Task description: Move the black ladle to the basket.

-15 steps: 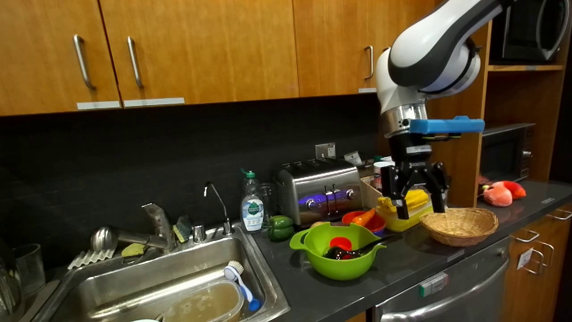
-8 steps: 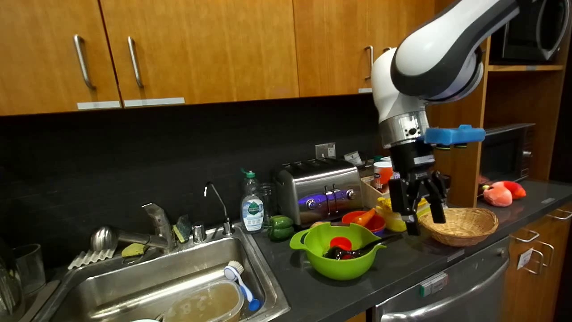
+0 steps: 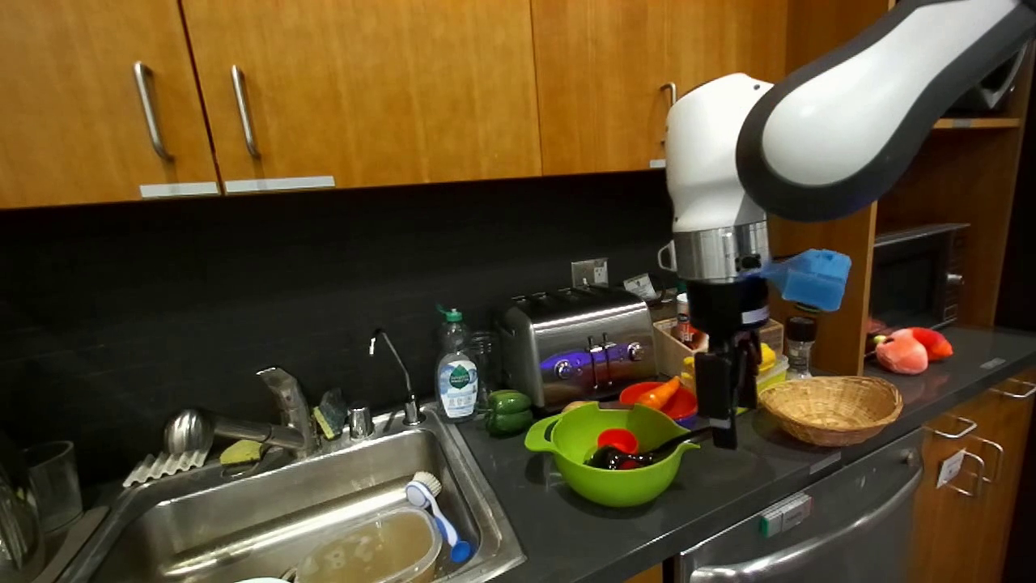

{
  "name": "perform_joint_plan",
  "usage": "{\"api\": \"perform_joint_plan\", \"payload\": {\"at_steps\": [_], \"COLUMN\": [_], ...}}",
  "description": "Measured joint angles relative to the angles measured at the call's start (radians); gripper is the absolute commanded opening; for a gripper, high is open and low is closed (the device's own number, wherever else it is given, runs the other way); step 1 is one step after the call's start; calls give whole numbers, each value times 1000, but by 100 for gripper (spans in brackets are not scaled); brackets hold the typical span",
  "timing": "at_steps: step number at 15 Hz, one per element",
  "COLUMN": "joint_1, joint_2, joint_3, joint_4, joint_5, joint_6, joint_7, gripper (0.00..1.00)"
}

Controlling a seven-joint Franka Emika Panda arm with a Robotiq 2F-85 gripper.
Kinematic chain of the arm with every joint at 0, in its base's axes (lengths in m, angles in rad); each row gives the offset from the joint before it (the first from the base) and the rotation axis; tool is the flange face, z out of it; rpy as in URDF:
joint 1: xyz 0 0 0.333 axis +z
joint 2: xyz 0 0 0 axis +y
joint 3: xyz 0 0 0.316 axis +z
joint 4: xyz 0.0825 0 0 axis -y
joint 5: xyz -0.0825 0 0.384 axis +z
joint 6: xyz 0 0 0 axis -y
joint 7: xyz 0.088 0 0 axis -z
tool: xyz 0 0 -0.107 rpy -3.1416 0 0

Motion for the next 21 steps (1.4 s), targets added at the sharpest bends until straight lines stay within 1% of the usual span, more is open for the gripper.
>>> {"api": "perform_joint_plan", "payload": {"at_steps": [3,5,7,8,10,15,16,18,19,21], "joint_1": [-2,-19,-68,-102,-147,-155,-143,-90,-78,-87], "joint_2": [2,6,18,28,52,71,68,52,40,26], "joint_3": [13,18,34,46,60,64,54,18,12,15], "joint_4": [6,13,29,43,70,85,83,81,81,83], "joint_5": [-85,-153,-226,-257,-283,-284,-258,-170,-163,-178], "joint_6": [161,278,384,413,428,430,430,426,422,413], "joint_7": [11,42,120,167,214,228,214,155,150,162], "gripper": [100,100,100,100,100,100,100,100,100,100]}}
